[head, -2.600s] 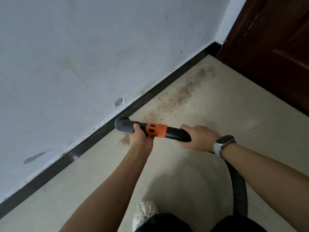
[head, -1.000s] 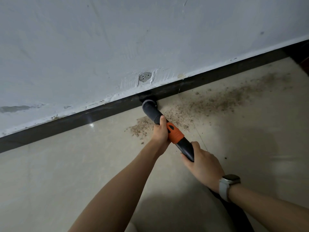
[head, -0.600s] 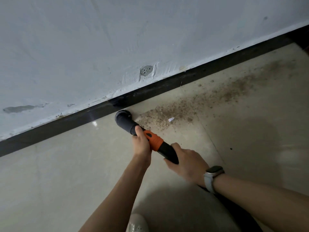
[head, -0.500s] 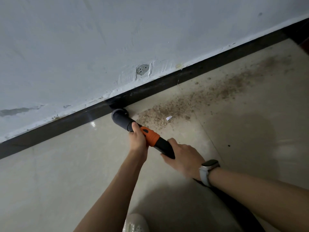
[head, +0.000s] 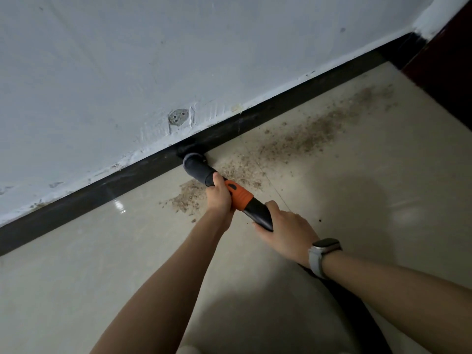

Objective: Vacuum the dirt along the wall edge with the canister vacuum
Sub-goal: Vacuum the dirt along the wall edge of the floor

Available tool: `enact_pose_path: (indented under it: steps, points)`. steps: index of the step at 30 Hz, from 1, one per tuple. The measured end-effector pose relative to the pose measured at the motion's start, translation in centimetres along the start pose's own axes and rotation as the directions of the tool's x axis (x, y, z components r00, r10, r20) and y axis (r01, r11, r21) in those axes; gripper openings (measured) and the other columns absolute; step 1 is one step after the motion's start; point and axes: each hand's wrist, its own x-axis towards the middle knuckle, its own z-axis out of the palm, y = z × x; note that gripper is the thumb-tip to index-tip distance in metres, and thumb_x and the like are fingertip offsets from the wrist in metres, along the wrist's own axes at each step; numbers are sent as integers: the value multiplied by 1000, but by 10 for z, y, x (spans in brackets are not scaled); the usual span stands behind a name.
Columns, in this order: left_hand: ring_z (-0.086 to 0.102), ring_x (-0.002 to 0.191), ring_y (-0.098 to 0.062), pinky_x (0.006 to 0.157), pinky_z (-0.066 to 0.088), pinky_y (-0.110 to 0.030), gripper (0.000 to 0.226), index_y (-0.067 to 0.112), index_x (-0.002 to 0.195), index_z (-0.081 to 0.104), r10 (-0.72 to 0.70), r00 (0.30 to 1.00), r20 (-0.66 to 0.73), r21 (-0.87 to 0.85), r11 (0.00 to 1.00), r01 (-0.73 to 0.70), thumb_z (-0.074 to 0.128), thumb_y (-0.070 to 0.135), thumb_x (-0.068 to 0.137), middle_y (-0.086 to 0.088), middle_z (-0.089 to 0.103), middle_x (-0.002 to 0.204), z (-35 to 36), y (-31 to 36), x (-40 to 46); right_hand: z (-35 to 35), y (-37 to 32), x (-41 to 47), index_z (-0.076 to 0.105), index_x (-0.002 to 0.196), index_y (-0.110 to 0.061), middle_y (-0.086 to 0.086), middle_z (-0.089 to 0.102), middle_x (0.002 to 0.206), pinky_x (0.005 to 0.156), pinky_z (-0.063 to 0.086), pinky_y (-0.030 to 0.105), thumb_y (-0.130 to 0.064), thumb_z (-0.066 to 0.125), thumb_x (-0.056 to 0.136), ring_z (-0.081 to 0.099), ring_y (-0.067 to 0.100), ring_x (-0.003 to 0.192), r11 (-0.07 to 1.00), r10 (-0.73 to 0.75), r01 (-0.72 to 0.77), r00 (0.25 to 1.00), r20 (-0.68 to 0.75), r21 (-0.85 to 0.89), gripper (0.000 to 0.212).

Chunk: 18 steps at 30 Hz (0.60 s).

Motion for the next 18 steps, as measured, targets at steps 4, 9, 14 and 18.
enact_pose_path:
  steps: [4,9,14,18]
  points:
    - [55,73,-21,71,49,-39,39,3,121,45,32,999,11,-6,999,-32,37,35,101,-8,53,85,6,0,-2,0,1,-5,39,113,-17,-5,50,77,57,39,28,-46,48,93,52,20,64,1000,8,-8,999,-34,18,36]
    - [53,67,-16,58,47,-31,33,7,94,47,78,991,-110,-40,996,-83,36,38,100,-5,49,77,-34,-13,-17,3,-11,-16,40,103,-20,-9,44,62,46,30,23,-44,54,89,46,17,55,986,-89,77,993,79,148,32]
    - [52,74,-21,65,48,-34,31,5,96,44,62,973,-220,-84,993,-83,35,35,99,-7,46,77,-79,-23,-31,17,-34,-26,41,105,-18,-8,46,66,51,37,28,-45,53,90,51,19,60,974,-186,152,960,208,171,33]
    - [53,78,-19,67,48,-33,28,7,103,44,23,971,-240,-126,991,-54,35,33,100,-5,47,79,-84,-27,-39,19,-36,-28,40,102,-19,-6,49,68,56,42,31,-44,53,90,53,19,61,971,-194,146,943,271,189,30]
